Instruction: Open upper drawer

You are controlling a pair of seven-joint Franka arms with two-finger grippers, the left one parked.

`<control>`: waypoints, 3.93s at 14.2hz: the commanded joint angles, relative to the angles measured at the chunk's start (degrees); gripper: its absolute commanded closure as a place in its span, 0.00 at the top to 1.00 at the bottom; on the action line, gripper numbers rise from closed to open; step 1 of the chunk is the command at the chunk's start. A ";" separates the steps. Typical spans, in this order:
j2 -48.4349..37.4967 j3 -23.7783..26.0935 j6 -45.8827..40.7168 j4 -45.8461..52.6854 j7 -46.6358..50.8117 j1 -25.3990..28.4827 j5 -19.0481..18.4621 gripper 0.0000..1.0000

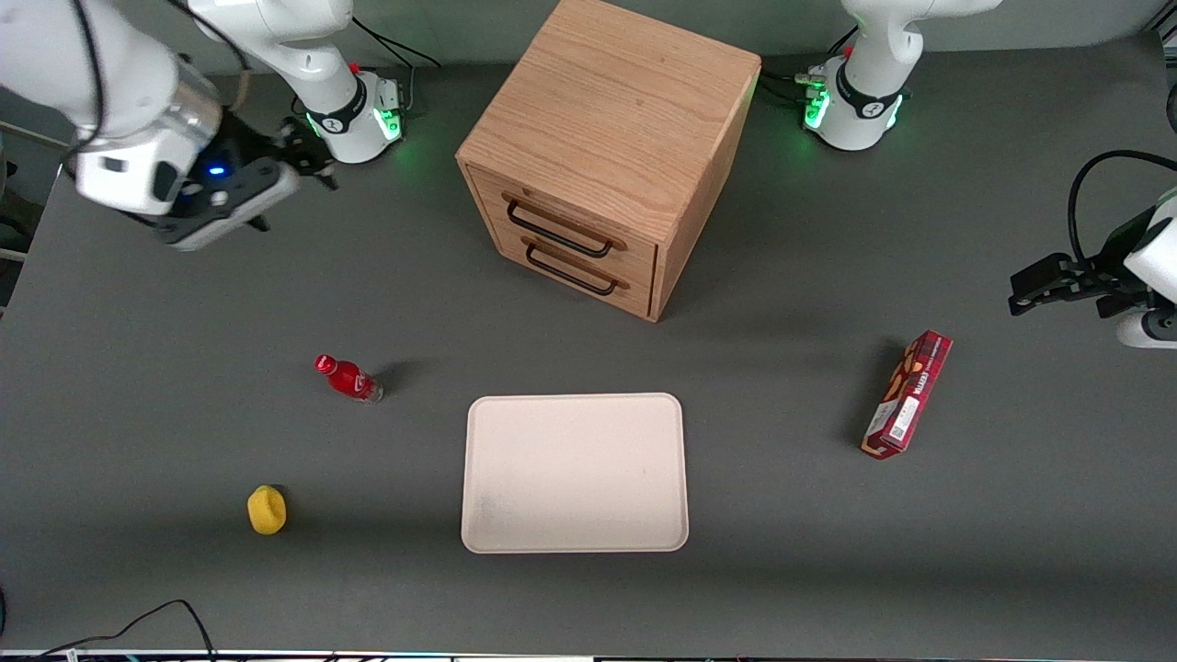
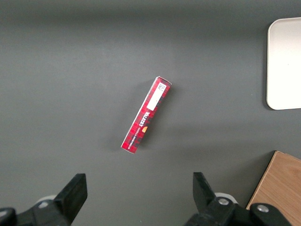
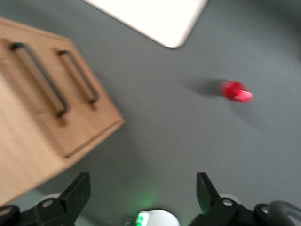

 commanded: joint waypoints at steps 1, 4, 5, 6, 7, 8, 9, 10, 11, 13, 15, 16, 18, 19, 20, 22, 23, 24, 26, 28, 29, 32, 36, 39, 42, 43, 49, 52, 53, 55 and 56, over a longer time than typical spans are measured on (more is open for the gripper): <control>4.86 3.56 -0.66 4.61 -2.06 -0.31 5.56 1.00; 12.49 10.23 0.13 9.10 -2.06 -0.22 6.63 1.00; 15.22 12.60 1.26 9.80 -1.98 -0.22 6.46 1.00; 17.60 13.67 3.28 9.98 -1.98 -0.22 6.37 1.00; 19.79 13.77 5.04 9.99 -2.15 -0.04 6.37 1.00; 22.17 13.86 6.71 10.07 -2.41 0.57 6.28 1.00; 24.28 13.86 8.72 10.07 -3.11 1.18 6.19 1.00; 26.04 14.03 10.66 9.99 -3.21 1.80 6.11 1.00; 27.45 14.12 11.90 9.90 -3.29 1.80 5.84 1.00; 30.09 14.47 13.66 9.81 -3.29 2.06 5.67 1.00; 32.11 16.40 16.12 9.55 -3.29 2.07 3.48 1.00; 33.17 17.19 16.91 9.46 -3.29 2.15 1.90 1.00; 34.58 18.07 18.06 9.37 -3.29 3.03 0.40 1.00; 34.58 18.08 18.15 9.28 -3.29 3.38 0.39 1.00; 34.67 18.08 18.15 9.20 -3.29 3.99 0.31 1.00; 34.50 18.34 18.50 8.23 -3.29 4.53 0.30 1.00; 34.49 19.04 18.94 7.97 -3.29 4.35 0.30 1.00; 34.49 19.13 18.94 7.97 -3.21 4.53 0.30 1.00; 34.49 19.13 19.03 7.88 -3.21 4.61 0.22 1.00; 35.28 19.13 19.12 7.88 -3.21 4.53 -1.88 1.00; 35.89 19.13 19.64 7.88 -3.21 4.53 -2.76 1.00; 36.60 19.13 22.28 6.56 -3.21 4.53 -4.17 1.00; 37.13 18.69 22.28 6.91 -3.29 3.74 -5.40 1.00; 37.66 17.99 22.28 7.61 -5.39 3.30 -7.17 1.00; 37.92 15.71 21.14 10.42 -6.81 3.30 -7.17 1.00; 38.44 14.92 20.70 11.30 -6.90 3.30 -7.08 1.00; 41.35 12.63 14.29 19.12 -10.32 3.21 -7.25 1.00; 42.31 10.61 13.41 21.93 -12.25 3.30 -7.25 1.00; 42.58 9.65 13.06 22.90 -12.87 3.30 -7.17 1.00; 43.37 8.68 12.96 24.57 -13.84 3.38 -7.25 1.00; 43.72 7.80 12.96 25.19 -14.54 3.56 -7.25 1.00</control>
